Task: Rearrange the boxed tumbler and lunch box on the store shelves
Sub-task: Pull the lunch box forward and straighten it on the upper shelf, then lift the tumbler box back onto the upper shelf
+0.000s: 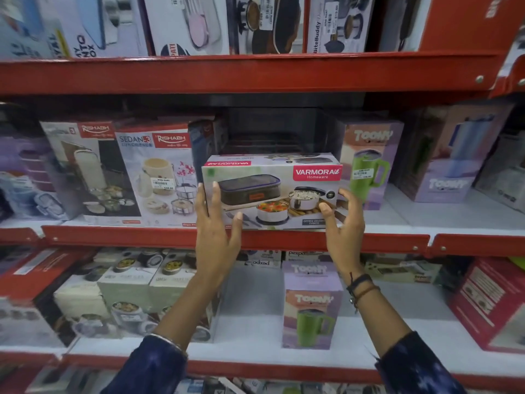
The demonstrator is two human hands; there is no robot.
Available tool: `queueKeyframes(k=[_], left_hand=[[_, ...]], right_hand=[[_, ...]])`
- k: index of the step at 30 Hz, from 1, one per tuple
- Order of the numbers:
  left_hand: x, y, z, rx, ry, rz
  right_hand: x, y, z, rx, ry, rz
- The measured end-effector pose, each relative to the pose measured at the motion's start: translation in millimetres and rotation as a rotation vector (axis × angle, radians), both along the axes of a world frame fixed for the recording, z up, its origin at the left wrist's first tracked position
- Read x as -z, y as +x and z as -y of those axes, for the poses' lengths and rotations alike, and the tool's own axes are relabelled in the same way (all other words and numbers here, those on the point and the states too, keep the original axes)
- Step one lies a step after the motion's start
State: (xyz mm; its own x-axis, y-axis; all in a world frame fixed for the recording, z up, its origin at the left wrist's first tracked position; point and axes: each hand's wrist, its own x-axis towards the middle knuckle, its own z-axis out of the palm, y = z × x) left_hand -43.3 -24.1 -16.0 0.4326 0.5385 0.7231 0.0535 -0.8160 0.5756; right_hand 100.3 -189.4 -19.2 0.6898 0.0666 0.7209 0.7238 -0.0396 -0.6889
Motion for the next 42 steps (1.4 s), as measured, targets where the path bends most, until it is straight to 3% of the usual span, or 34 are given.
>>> queueKeyframes(k=[5, 9, 13, 17, 22, 26, 30, 33, 36, 40, 42], left_hand=[[17, 22, -28, 0.063, -0.023, -0.056], [30, 35, -43, 0.098, 0.066, -0.232], [35, 43, -43, -0.040, 0.133, -0.387], [40, 43, -44, -0.159, 0.216, -0.459], [47, 39, -43, -0.154, 0.240, -0.457], [63, 26, -22, 0.086, 0.157, -0.254], [104, 15, 7, 0.396, 0.237, -0.182], [142, 13, 29, 0.488, 0.105, -0.253], [172, 12, 52, 0.491, -0.090, -0.379], [207, 19, 65, 0.472, -0.269, -0.644], [215, 25, 71, 0.490, -0.373, -0.702]], right_hand=[[14, 17, -23, -0.010, -0.082, 0.034], [26, 29, -32, 0.044, -0.221, 0.087], [32, 39, -32, 0.180, -0.318, 0.178], [35, 40, -31, 0.221, -0.352, 0.147], [31, 33, -27, 0.179, -0.348, 0.086], [41, 17, -4, 0.129, -0.260, 0.053], [76, -7, 36, 0.025, -0.123, -0.098], [118, -22, 63, 0.002, -0.094, -0.255], [156, -21, 76, -0.048, -0.197, -0.444], [186, -15, 75, -0.287, -0.407, -0.752], [195, -16, 74, -0.398, -0.421, -0.778]])
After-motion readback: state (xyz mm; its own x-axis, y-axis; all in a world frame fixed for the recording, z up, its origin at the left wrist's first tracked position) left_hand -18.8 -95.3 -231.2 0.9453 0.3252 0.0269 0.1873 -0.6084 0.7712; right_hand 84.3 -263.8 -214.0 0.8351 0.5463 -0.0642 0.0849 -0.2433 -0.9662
